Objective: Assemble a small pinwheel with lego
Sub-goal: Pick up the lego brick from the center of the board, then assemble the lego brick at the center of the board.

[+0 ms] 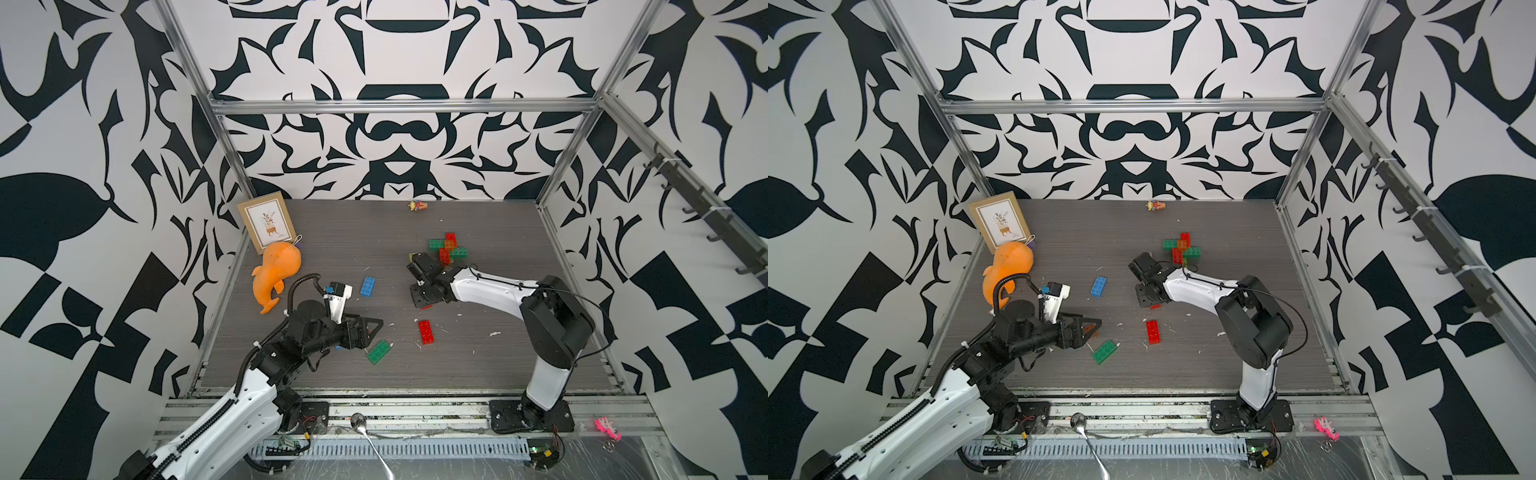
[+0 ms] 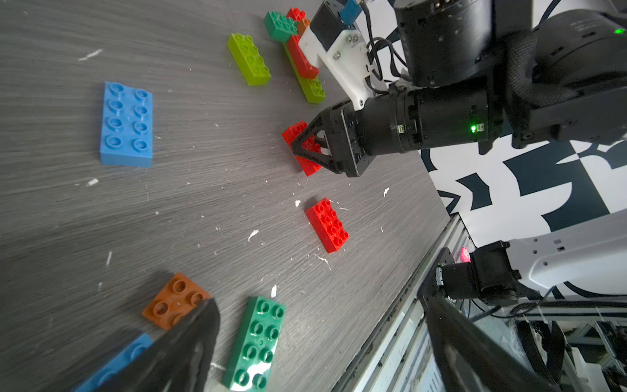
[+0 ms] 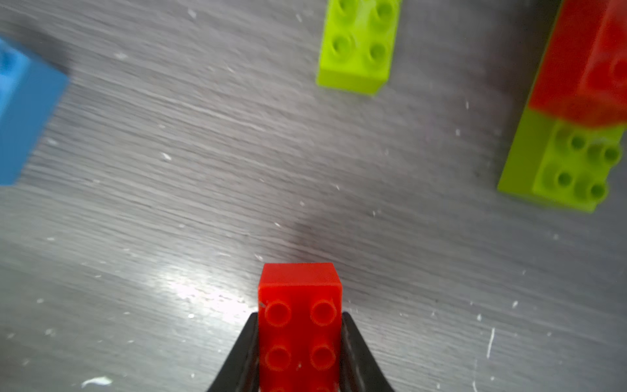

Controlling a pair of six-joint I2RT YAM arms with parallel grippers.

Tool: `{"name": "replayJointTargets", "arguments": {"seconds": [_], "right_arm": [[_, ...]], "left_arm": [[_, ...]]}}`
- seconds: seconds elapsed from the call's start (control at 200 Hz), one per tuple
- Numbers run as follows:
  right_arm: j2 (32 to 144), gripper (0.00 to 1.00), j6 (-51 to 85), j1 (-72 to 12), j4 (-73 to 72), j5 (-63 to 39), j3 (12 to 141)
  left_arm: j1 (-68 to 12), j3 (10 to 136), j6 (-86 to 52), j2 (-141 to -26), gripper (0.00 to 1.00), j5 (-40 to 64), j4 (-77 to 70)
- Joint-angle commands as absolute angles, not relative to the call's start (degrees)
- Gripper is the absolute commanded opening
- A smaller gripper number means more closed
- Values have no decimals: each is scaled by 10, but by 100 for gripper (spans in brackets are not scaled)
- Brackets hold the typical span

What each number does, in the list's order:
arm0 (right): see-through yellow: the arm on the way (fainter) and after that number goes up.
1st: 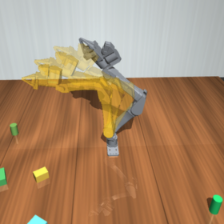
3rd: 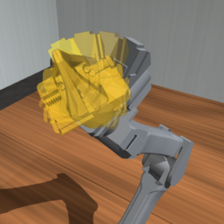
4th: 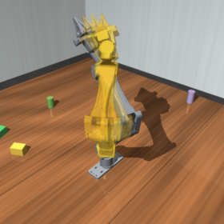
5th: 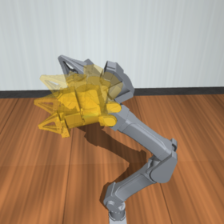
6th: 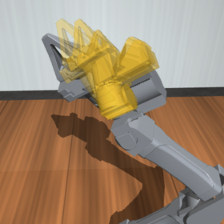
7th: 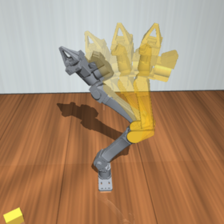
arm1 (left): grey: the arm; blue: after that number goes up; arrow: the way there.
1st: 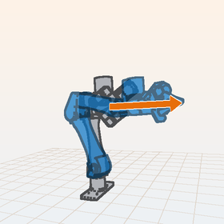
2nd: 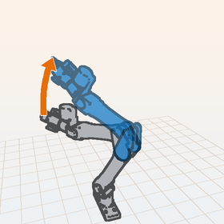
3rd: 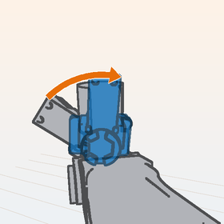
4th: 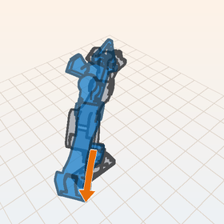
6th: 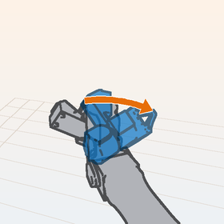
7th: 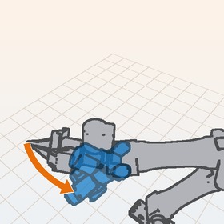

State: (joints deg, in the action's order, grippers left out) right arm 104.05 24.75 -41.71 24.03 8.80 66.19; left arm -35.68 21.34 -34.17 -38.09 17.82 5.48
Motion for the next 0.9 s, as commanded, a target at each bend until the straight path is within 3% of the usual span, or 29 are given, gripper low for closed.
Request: {"name": "replayJointTargets", "arguments": {"seconds": [0.0,0.53,0.895], "right_arm": [[1029,16,294,-418,211,105,650],[1023,17,341,-462,222,158,626],[1019,23,364,-481,236,172,618]], "left_arm": [[-357,218,-338,-384,100,212,41],[-356,213,-340,-359,100,203,43],[-356,213,-338,-344,100,203,49]]}}
